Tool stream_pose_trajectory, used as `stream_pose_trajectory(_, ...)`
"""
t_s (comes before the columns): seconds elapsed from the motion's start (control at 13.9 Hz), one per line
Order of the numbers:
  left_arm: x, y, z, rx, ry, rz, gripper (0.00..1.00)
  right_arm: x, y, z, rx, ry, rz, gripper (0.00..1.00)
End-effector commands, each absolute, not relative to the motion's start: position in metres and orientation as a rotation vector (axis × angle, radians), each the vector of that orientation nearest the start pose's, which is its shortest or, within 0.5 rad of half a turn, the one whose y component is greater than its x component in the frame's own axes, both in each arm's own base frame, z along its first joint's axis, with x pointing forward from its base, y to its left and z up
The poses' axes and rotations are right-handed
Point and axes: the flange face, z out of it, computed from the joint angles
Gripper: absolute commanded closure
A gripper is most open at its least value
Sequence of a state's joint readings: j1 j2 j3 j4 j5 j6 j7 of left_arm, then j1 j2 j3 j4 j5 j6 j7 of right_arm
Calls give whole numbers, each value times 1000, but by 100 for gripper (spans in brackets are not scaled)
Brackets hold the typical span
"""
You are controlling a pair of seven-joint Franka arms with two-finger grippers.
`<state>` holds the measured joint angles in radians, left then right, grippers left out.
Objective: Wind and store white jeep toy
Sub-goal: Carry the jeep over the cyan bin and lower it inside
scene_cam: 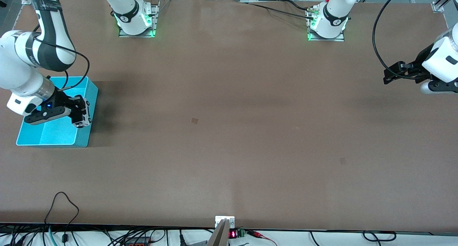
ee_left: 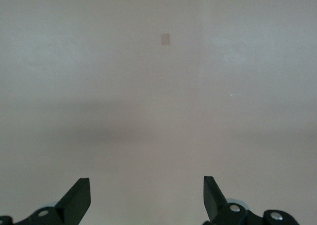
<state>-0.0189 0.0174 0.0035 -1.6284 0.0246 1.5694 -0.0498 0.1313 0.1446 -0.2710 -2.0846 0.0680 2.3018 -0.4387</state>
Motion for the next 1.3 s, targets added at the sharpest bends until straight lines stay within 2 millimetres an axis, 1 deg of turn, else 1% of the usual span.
stream_pose_trajectory(0.0, 556, -4, 593, -3129, -53, 125, 0, 569, -101, 369, -3156, -222, -102, 100)
stream_pose_trajectory(0.14, 555, -5, 592, -3127, -60, 129, 0, 564, -128, 359, -3164, -150, -74, 100)
stream_pose_trajectory(0.22, 555, -5, 592, -3126, -60, 134, 0, 559, -148, 352, -3168, -112, -53, 100)
stream_pose_trajectory(0.29, 555, -5, 592, -3126, -62, 134, 0, 555, -162, 343, -3172, -81, -25, 100)
stream_pose_trajectory(0.43, 555, -5, 593, -3128, -67, 134, 0, 549, -179, 330, -3173, -36, 8, 100)
stream_pose_trajectory(0.5, 555, -5, 592, -3127, -67, 136, 0, 547, -183, 325, -3172, -21, 18, 100)
stream_pose_trajectory(0.72, 555, -6, 592, -3127, -65, 136, 0, 540, -202, 299, -3181, -13, 46, 100)
stream_pose_trajectory(0.79, 555, -5, 592, -3128, -67, 134, 0, 538, -203, 288, -3185, -20, 48, 100)
stream_pose_trajectory(0.94, 555, -5, 592, -3127, -67, 136, 0, 533, -209, 273, -3192, -29, 52, 100)
stream_pose_trajectory(1.08, 555, -5, 592, -3127, -67, 136, 0, 529, -210, 259, -3195, -35, 64, 100)
stream_pose_trajectory(1.22, 555, -6, 592, -3127, -65, 136, 0, 519, -217, 247, -3199, -67, 53, 100)
